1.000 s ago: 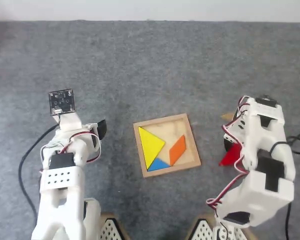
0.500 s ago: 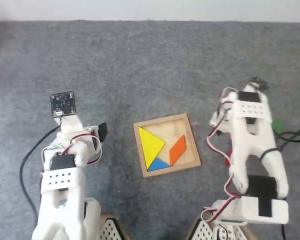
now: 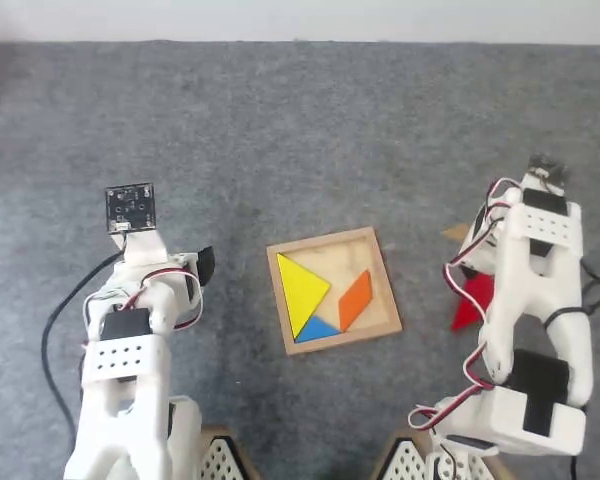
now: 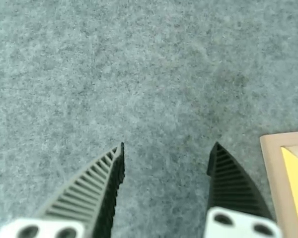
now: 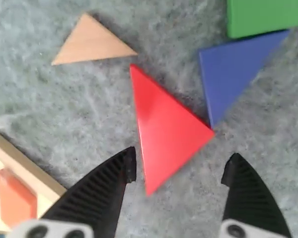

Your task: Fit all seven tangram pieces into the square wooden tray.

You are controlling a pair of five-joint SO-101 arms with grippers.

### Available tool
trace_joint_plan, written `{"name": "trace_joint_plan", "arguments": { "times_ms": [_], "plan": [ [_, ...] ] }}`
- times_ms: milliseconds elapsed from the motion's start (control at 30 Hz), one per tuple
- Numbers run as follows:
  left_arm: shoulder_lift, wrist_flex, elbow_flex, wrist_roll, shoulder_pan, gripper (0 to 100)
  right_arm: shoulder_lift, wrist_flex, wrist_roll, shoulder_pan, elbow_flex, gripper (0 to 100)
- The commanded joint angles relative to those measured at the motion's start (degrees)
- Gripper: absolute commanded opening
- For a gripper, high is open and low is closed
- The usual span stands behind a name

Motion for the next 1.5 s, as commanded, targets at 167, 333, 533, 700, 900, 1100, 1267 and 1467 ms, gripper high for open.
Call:
{"name": "trace_joint_plan", "arguments": {
  "times_ms": [167,333,533,700,900,1100,1267,1467],
  "plan": [
    [-0.4,-1.2,-0.3,-0.7,-0.3,27,1.1,-6.4,2.4,-0.8,2.8,28.1],
    [-0.4,-1.2,-0.3,-0.5,-0.3,27,7.3,-5.4,2.5,-0.6,-1.1,28.1],
    [-0.4,-1.2,-0.3,-0.6,-0.3,27,9.1,-4.5,2.5,0.5,-1.8,28.1],
    [-0.4,-1.2,-0.3,-0.6,-0.3,27,9.4,-4.5,2.8,0.5,-3.5,28.1],
    [-0.4,-1.2,-0.3,-0.6,-0.3,27,9.5,-4.4,4.5,0.2,-3.9,25.1],
    [-0.4,-1.2,-0.3,-0.7,-0.3,27,9.5,-3.6,4.5,-2.2,-3.3,9.5],
    [-0.4,-1.2,-0.3,-0.7,-0.3,27,9.5,-3.6,4.3,-2.2,-2.5,10.2],
    [-0.4,-1.2,-0.3,-0.7,-0.3,27,7.7,-3.2,2.4,0.7,-2.6,12.7]
  ]
}}
